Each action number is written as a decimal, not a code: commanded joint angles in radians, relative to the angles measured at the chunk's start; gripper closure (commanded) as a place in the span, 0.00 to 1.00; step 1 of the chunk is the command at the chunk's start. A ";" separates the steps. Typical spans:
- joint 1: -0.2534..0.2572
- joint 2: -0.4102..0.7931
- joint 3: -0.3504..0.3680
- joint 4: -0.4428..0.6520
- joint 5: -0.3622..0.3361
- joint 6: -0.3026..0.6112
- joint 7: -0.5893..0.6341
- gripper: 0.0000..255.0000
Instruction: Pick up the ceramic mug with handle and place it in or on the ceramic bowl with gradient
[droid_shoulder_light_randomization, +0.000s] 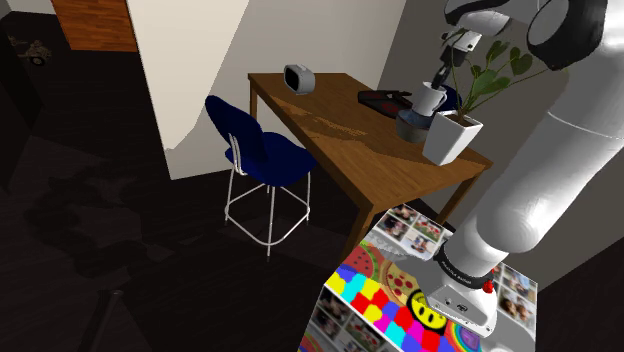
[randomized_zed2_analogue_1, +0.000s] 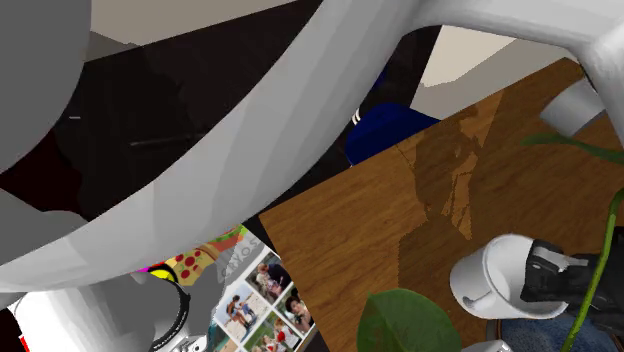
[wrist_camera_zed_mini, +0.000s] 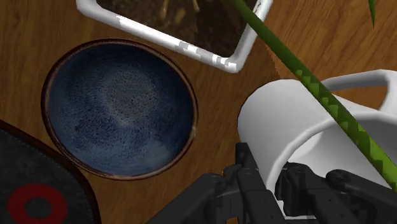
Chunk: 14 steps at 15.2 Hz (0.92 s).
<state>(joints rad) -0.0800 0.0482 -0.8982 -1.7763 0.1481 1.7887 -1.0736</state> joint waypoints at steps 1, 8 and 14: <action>-0.049 0.128 -0.025 0.113 0.103 -0.046 -0.088 1.00; -0.388 0.505 0.045 0.587 0.360 -0.255 -0.236 1.00; -0.547 0.659 0.099 0.818 0.438 -0.327 -0.241 1.00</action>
<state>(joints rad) -0.6234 0.6997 -0.8014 -0.9586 0.5822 1.4554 -1.3118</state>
